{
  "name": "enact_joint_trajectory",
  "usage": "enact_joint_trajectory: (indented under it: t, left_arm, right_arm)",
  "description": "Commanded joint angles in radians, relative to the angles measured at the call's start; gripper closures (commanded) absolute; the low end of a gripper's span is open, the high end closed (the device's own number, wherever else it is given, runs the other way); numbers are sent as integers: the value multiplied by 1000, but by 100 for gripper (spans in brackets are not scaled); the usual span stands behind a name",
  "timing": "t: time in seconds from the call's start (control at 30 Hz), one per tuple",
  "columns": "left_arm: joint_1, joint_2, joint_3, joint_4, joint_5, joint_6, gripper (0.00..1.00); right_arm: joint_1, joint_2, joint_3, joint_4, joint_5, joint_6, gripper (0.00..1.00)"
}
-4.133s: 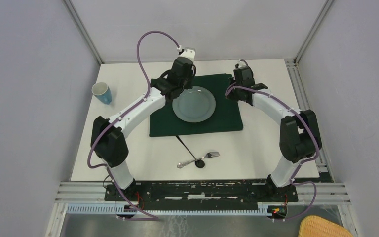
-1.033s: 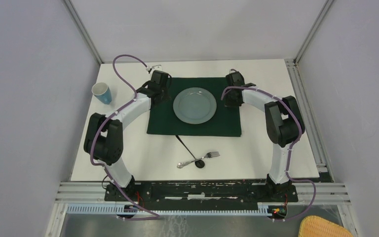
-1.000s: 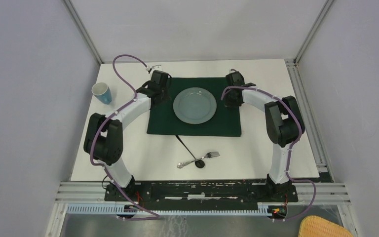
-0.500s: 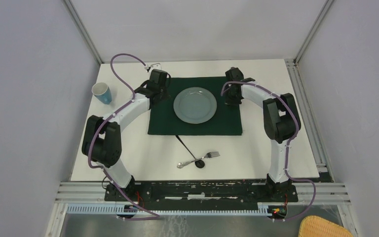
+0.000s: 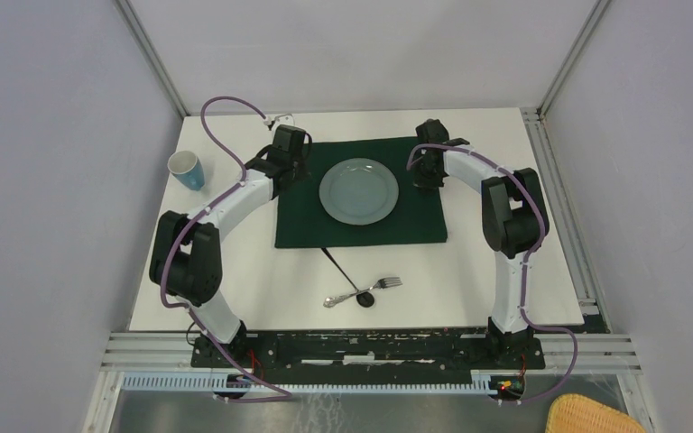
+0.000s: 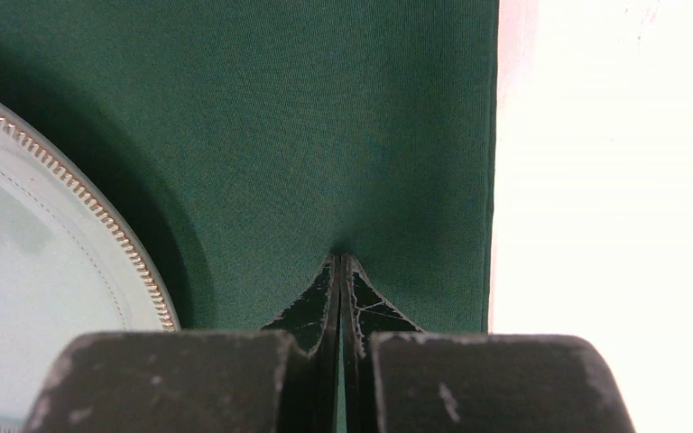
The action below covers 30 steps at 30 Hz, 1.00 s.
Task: Set the dinner table for one person
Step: Adjust the napkin at the center of the board.
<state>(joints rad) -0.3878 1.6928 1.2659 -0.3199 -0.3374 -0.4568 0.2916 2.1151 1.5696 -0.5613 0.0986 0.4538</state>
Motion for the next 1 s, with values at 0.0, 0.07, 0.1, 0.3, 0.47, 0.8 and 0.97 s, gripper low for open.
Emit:
enact_joint_trajectory:
  t: [0.0,0.07,0.1,0.3,0.47,0.8,0.97]
  left_arm:
    - [8,-35,44,16,-13,1,92]
    - [8,-32,43,19,-9,0,92]
    - [8,-32,44,19,-9,1,92]
    - [9,-28,48,23,-8,0,92]
    - [8,-28,48,25,-2,-6,92]
    - [9,-33,35,24,-1,-13,92]
    - [10,-31,36,24,0,-16,92]
  right_arm:
    - [-18,13,-14,-8,36,9,100]
    - [-18,6,-24,-3,33,18,100]
    - [-19,3,-29,2,30,20,100]
    - [-17,-15,-51,9,21,29,100]
    - [-16,-31,-75,18,19,32,100]
    - [-14,-54,-104,26,14,42,100]
    - [-13,-65,-116,31,11,45,100]
